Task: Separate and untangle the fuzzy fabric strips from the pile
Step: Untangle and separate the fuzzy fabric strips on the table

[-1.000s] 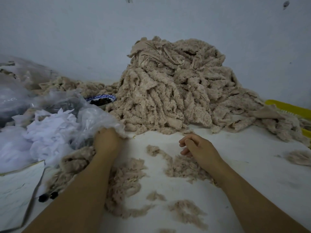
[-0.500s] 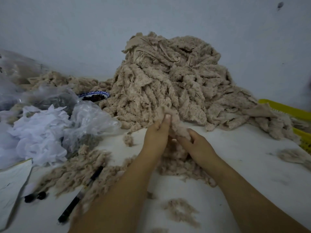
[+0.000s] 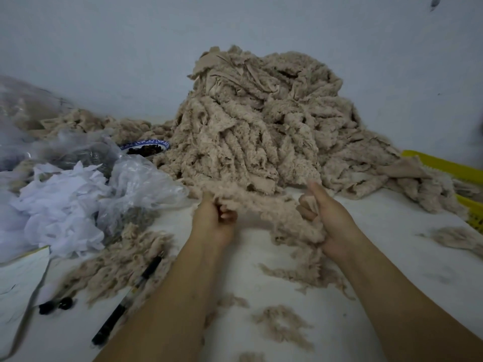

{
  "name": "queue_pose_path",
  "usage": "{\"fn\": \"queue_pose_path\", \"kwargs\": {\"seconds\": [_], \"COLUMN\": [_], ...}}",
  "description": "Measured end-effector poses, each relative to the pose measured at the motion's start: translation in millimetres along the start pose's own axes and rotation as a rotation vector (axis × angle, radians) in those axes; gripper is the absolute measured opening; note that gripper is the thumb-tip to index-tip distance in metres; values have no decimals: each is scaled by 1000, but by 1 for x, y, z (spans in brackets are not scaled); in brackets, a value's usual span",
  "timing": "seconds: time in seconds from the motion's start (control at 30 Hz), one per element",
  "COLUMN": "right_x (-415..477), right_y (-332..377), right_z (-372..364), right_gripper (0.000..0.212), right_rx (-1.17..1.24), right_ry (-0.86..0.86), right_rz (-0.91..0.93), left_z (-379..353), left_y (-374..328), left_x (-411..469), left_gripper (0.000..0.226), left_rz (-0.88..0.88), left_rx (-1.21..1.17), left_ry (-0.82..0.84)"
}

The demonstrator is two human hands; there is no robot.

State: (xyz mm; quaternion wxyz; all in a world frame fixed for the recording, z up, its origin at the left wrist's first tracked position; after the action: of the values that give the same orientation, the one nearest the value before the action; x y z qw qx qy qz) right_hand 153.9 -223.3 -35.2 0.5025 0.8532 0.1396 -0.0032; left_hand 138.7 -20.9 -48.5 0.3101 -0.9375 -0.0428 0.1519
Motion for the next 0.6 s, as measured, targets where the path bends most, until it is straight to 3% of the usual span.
{"fn": "queue_pose_path", "kwargs": {"seconds": [0.13,0.23,0.33,0.43,0.6], "right_x": [2,3,3,3,-1], "right_y": [9,3,4,9,10], "right_z": [5,1,7,26,17], "right_gripper": [55,50,45,47,46], "right_rx": [273,281,296,74,-320], "right_ry": [21,47,-81,-289,-297], "right_rz": [6,-47,-4,75,215], "left_z": [8,4,11,12,3], "left_y": [-4,-9,-22,-23,-18], "left_x": [4,5,8,12,13], "left_gripper": [42,38,43,50,44], "left_rz": [17,-78,-205,-235,-198], "left_rx": [-117,-236,-354,-228,-56], "left_ry": [-1,-39,-55,12,110]}}
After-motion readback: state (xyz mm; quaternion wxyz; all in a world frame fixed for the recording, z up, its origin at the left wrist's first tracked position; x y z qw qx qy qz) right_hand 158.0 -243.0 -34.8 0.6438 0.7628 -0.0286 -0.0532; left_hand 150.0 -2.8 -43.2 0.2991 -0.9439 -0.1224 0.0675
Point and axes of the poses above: each hand's wrist, its own x-axis towards the middle knuckle, its own z-axis out of the back of the hand, y = z × x, the point moved 5 cm from there along x, towards the middle knuckle, and after that the axes turned 7 degrees about x, right-handed, at the moved point
